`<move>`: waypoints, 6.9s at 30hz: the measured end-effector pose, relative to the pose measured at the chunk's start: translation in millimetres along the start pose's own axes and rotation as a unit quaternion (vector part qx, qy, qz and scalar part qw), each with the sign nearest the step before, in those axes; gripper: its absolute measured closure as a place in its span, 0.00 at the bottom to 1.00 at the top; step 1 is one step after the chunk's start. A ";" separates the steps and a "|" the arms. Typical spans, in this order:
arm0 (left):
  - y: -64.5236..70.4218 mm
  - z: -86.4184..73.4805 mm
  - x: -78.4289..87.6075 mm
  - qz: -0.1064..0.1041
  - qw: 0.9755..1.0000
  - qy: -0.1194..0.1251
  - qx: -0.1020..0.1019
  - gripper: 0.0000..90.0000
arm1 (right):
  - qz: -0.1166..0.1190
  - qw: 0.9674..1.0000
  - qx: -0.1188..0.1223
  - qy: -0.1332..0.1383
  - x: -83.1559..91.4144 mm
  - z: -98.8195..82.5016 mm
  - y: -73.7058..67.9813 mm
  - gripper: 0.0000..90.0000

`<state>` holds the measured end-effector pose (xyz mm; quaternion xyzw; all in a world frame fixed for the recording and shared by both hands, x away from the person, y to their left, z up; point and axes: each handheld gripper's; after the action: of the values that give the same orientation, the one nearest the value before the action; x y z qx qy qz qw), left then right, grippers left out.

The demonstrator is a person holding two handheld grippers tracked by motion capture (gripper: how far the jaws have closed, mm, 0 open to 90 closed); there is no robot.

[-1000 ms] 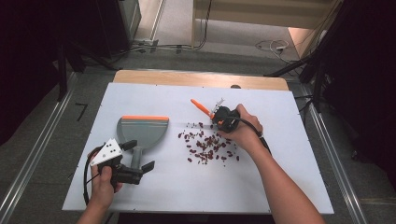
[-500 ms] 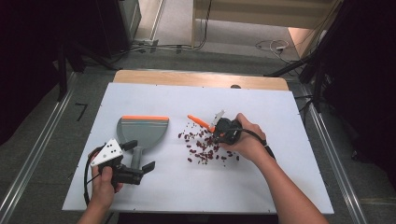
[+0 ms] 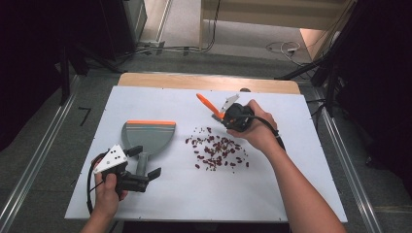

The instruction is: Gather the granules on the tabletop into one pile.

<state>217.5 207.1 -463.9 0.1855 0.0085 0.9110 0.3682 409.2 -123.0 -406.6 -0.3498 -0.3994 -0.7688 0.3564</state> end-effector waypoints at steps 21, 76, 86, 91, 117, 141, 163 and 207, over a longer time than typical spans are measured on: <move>-6.1 -2.1 1.0 -0.002 1.000 0.004 0.012 0.00 | 0.021 0.988 0.151 -0.036 -64.1 47.7 -41.9 0.75; -4.0 -2.2 -1.4 -0.003 1.000 -0.003 0.010 0.00 | 0.100 0.958 0.269 -0.018 -22.6 30.4 -86.3 0.76; -5.9 -2.3 -0.3 0.000 1.000 0.000 0.012 0.00 | 0.106 0.990 0.093 0.011 19.9 33.8 -65.8 0.76; -5.5 -2.0 -0.6 0.000 1.000 0.000 0.012 0.00 | 0.155 0.988 -0.003 0.002 28.8 46.2 -71.8 0.76; -5.5 -1.9 1.5 0.001 1.000 0.000 0.012 0.00 | 0.265 0.918 -0.289 -0.055 -47.1 19.0 -65.0 0.75; -2.9 -2.2 -0.3 -0.003 1.000 0.000 0.008 0.00 | 0.213 0.903 -0.370 -0.054 -38.1 -42.0 -22.3 0.74; -0.7 -1.8 -1.5 -0.005 1.000 -0.002 0.006 0.00 | 0.195 0.891 -0.406 -0.059 -30.8 -76.2 5.1 0.74; -0.4 -0.4 -2.4 -0.003 1.000 0.000 0.007 0.00 | 0.213 0.975 0.020 -0.060 32.7 -87.0 -54.1 0.75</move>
<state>219.2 205.8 -465.1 0.1885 0.0154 0.9099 0.3692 326.0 -183.8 -437.4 -0.4656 -0.3518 -0.6442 0.4945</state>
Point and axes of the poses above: each handheld gripper's, and its own axes: x roughly backward along the jaws, z roughly out of its top, y roughly to its right
